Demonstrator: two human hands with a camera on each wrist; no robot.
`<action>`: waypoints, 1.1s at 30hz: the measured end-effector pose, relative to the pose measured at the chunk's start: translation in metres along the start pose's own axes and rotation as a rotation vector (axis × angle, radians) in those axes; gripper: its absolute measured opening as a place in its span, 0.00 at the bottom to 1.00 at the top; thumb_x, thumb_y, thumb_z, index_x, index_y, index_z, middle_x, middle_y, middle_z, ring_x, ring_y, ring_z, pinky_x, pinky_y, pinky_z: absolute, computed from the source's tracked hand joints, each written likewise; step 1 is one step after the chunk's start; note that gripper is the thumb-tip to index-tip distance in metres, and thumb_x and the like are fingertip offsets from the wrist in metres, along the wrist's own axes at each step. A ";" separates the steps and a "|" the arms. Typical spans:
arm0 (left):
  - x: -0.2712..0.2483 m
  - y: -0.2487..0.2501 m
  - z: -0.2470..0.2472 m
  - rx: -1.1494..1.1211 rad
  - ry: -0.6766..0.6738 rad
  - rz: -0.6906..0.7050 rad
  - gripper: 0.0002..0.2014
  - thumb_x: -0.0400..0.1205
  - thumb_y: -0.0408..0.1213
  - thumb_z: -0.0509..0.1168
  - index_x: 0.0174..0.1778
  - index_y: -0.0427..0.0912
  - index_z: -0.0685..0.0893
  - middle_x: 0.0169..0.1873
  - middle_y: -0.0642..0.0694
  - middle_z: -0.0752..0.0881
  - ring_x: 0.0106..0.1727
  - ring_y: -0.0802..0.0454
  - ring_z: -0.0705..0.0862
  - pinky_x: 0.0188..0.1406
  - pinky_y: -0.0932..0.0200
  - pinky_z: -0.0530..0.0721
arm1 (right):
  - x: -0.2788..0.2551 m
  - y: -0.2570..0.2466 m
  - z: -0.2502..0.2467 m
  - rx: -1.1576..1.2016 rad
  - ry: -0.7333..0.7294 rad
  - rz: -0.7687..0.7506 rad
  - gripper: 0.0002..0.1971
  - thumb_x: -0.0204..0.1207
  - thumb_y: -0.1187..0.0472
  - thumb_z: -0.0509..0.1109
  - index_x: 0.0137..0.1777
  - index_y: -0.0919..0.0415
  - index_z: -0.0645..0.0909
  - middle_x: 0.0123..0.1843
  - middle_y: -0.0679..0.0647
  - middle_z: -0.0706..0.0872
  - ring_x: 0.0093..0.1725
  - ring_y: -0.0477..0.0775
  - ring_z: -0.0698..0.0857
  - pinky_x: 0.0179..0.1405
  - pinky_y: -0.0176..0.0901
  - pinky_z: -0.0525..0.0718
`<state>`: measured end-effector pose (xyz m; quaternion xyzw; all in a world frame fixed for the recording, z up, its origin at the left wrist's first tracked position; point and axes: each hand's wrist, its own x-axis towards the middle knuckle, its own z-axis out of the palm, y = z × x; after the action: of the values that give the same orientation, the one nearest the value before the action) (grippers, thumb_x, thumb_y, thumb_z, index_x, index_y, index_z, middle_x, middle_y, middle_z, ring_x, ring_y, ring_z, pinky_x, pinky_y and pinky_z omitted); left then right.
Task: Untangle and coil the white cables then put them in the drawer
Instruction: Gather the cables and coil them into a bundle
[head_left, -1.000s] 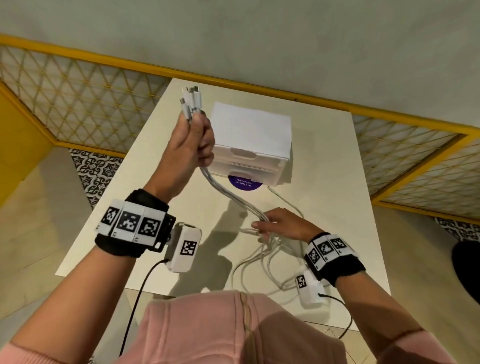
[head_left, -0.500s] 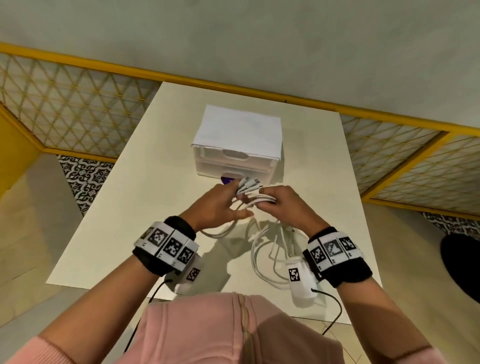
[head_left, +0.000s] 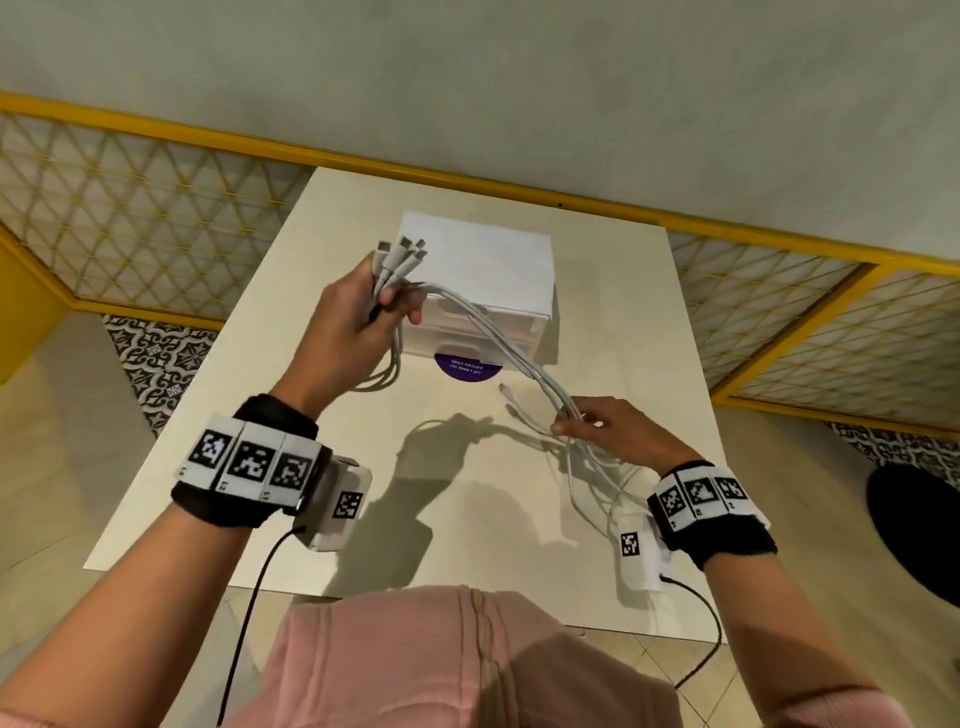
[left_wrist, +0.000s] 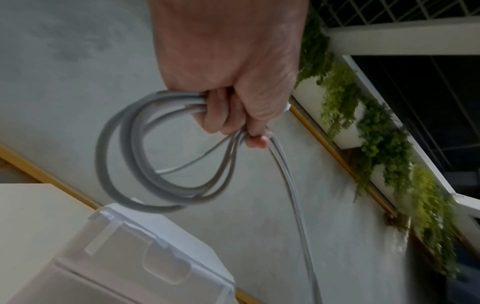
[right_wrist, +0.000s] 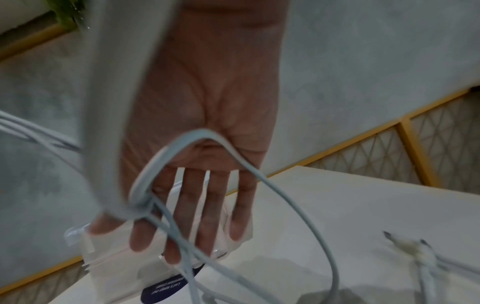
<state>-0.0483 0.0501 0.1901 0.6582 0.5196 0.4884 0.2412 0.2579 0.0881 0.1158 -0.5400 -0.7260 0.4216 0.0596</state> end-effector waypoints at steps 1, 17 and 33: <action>-0.002 0.002 0.004 0.006 0.000 -0.008 0.21 0.83 0.29 0.61 0.37 0.65 0.71 0.31 0.59 0.84 0.39 0.67 0.82 0.41 0.69 0.76 | -0.001 0.002 -0.002 -0.028 -0.038 0.027 0.12 0.73 0.45 0.71 0.49 0.51 0.85 0.49 0.52 0.89 0.46 0.48 0.85 0.48 0.40 0.77; 0.000 0.040 0.023 -0.186 0.006 0.063 0.19 0.84 0.27 0.60 0.35 0.57 0.67 0.32 0.52 0.82 0.37 0.64 0.81 0.42 0.73 0.76 | -0.001 0.013 0.076 0.369 0.004 0.065 0.26 0.75 0.62 0.73 0.71 0.52 0.71 0.54 0.36 0.82 0.46 0.18 0.80 0.40 0.12 0.73; 0.004 0.038 0.011 -0.145 0.073 0.044 0.11 0.85 0.31 0.60 0.38 0.38 0.67 0.32 0.52 0.82 0.37 0.67 0.81 0.44 0.69 0.78 | 0.022 0.022 0.079 0.305 0.111 0.083 0.15 0.75 0.52 0.72 0.48 0.63 0.74 0.37 0.50 0.82 0.37 0.49 0.83 0.36 0.41 0.83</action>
<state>-0.0220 0.0430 0.2184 0.6322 0.4769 0.5533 0.2583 0.2218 0.0645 0.0422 -0.5767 -0.6264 0.4982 0.1635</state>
